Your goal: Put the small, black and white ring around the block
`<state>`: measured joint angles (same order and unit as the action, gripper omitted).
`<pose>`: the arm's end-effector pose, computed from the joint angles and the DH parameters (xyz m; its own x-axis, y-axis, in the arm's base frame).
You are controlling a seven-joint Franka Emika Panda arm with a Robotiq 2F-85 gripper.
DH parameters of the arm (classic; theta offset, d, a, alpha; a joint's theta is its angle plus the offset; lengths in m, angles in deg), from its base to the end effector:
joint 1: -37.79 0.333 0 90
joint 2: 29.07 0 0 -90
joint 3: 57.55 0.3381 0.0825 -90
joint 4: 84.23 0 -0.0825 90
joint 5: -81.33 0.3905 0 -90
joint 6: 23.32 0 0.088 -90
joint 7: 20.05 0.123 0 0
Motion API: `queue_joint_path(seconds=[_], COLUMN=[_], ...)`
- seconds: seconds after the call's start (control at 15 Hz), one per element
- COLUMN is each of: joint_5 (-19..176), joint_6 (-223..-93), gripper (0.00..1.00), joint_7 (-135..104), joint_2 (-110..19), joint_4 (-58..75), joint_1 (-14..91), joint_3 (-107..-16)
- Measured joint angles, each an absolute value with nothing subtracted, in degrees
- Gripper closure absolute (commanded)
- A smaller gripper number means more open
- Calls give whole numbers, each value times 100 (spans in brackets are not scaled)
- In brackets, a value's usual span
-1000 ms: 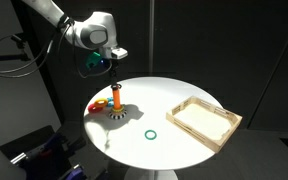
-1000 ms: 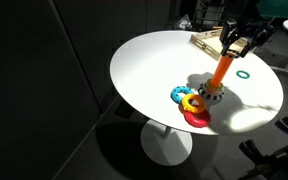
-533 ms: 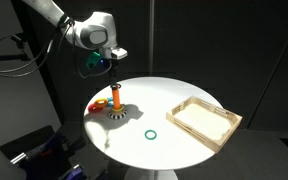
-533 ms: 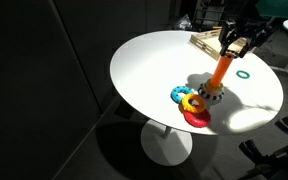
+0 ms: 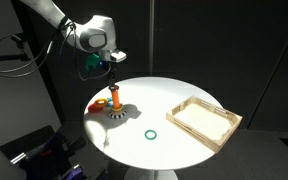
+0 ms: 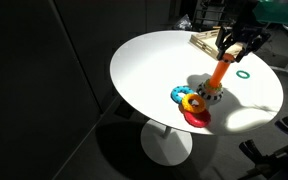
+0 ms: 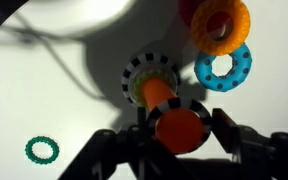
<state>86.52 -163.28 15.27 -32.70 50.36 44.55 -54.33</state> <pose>0.5092 0.0907 0.3088 0.8724 -0.4885 -0.0139 -0.4883 -0.8700 -0.0683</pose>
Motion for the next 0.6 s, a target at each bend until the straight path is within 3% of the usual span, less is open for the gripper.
queue_joint_path(seconds=[0.13,0.6], joint_5=[8622,8334], joint_6=[-16326,-16000], gripper=[0,0], joint_7=[1525,1520], joint_2=[-3285,-3266], joint_4=[5036,5015], joint_1=[4455,4449], joint_3=[-5433,-5447])
